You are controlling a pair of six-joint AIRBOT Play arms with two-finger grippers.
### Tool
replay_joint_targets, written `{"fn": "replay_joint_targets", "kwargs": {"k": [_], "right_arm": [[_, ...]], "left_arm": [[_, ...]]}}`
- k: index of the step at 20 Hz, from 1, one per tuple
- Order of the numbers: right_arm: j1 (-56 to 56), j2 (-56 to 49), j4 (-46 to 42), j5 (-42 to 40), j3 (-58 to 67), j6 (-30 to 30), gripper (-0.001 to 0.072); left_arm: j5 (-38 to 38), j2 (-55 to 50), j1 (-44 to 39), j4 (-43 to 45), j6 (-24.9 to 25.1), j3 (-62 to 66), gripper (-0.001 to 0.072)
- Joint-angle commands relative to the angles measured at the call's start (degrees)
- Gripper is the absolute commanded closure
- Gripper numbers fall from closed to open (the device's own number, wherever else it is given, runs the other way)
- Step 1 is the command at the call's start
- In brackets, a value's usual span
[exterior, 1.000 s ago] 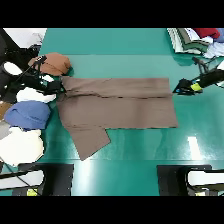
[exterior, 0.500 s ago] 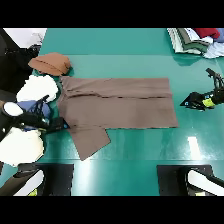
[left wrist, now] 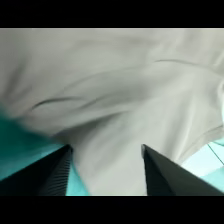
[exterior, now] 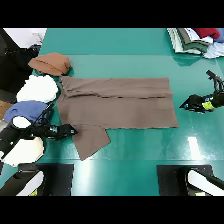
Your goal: Fold the shirts.
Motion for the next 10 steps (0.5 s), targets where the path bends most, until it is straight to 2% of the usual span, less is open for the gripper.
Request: {"fn": "replay_joint_targets", "kwargs": {"k": [1,2,3,7,8,9,10], "right_arm": [[-0.1,0.1,-0.3,1.4,-0.1,-0.1,0.0325],[-0.7,0.1,-0.8,2.9,-0.1,-0.8,0.0325],[-1.8,0.1,-0.8,4.6,-0.3,-1.1,0.0325],[-10.2,1.4,-0.6,3.7,-6.5,-1.1,0.0322],[-12.8,1.4,-0.4,2.6,-9.1,-1.1,0.0253],[-14.9,0.8,0.0,1.8,-11.4,-1.1,0.015],[-16.3,-0.3,0.9,1.3,-13.3,-1.4,0.015]], "left_arm": [[6.7,0.0,-5.2,0.0,-2.8,-1.0,0.0417],[6.7,0.0,-5.3,-0.8,-3.0,-0.9,0.0652],[6.2,0.0,-5.3,-1.1,-3.0,-0.4,0.068],[2.1,0.0,-5.3,-1.0,-2.5,3.7,0.0681],[2.1,0.0,-5.3,-1.0,-2.5,4.5,0.0681],[2.4,0.0,-5.3,-1.0,-2.5,4.9,0.0681],[2.6,0.0,-5.3,-1.1,-2.5,5.2,0.0681]]}}
